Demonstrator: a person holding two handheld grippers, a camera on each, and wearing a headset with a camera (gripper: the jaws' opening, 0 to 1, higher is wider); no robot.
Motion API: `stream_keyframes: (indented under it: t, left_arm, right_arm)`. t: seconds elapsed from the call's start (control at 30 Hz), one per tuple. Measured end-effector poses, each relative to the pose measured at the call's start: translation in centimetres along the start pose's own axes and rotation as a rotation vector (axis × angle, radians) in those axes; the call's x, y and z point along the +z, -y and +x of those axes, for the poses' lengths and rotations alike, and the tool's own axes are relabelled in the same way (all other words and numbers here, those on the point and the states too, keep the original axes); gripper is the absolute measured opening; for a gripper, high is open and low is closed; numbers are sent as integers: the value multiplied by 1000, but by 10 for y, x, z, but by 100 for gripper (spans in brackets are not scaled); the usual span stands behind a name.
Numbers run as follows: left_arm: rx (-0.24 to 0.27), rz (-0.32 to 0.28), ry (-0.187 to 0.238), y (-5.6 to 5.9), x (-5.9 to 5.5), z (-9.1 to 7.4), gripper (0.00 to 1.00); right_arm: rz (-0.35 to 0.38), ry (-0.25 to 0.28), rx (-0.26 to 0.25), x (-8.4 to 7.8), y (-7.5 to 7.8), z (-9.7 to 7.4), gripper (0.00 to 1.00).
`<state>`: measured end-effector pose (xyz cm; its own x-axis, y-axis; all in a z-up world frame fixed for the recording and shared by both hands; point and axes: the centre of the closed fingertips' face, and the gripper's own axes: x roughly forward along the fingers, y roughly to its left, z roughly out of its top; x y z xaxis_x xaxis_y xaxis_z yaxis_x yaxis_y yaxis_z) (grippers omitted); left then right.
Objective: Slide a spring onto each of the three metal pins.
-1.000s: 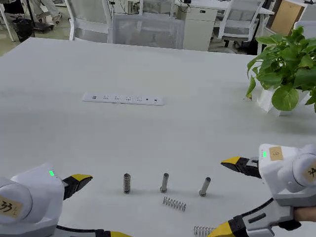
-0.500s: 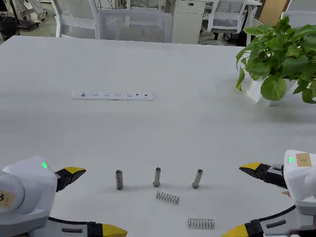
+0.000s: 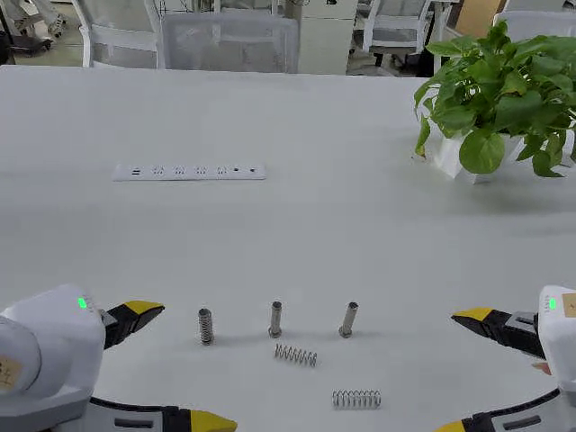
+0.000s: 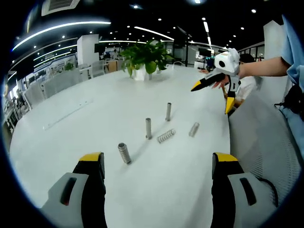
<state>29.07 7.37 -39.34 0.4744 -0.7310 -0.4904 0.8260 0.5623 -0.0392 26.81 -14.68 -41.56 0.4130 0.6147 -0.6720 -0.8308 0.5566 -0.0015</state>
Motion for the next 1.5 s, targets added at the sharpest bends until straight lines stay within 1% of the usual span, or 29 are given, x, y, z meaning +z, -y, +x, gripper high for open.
stream_keyframes:
  t: [0.2,0.3,0.33,0.43,0.47,0.5,0.53,0.57,0.73,0.8,0.9,0.97,1.1,1.2,1.3,1.37,1.47,1.5]
  left_arm:
    - [-13,2,6,4,0,6,89]
    - [-28,24,36,9,5,10,84]
    - [-31,36,58,10,9,13,82]
    - [-35,83,80,14,16,20,74]
    - [-42,103,69,15,15,23,70]
    - [-49,118,50,17,14,28,67]
    - [-60,121,43,19,13,33,64]
    - [-76,111,40,21,12,39,62]
    - [-100,96,14,23,4,64,55]
    - [-105,95,14,24,3,71,54]
    - [-124,88,0,27,-1,82,52]
    - [-128,93,-2,27,-1,86,50]
    - [-148,84,-10,28,-2,94,47]
    - [-154,90,-7,31,0,99,45]
    - [-155,84,-5,30,0,104,44]
    - [-155,82,-14,31,-1,106,43]
    - [-162,80,-22,33,-5,111,36]
    - [-157,73,-26,33,-6,113,37]
  right_arm:
    - [5,-2,-3,-2,-1,-3,99]
    - [13,0,-5,-4,-1,-4,99]
    - [13,-10,-8,-7,0,-4,99]
    - [19,-16,-10,-12,-1,-6,98]
    - [23,-16,-11,-14,-1,-6,98]
    - [29,-17,-12,-15,-1,-7,98]
    - [32,-17,-13,-16,-2,-8,98]
    - [37,-18,-13,-17,-2,-8,98]
    - [61,-15,-20,-22,-4,-11,97]
    - [69,-12,-24,-23,-5,-12,97]
    - [90,-8,-34,-27,-7,-16,96]
    - [100,-11,-37,-30,-8,-17,96]
    - [119,-15,-45,-36,-11,-20,96]
    - [126,-17,-53,-37,-14,-23,95]
    - [139,-5,-62,-37,-16,-27,96]
    - [145,2,-67,-37,-18,-28,96]
    - [148,8,-71,-37,-21,-29,96]
    - [148,5,-68,-37,-23,-28,96]
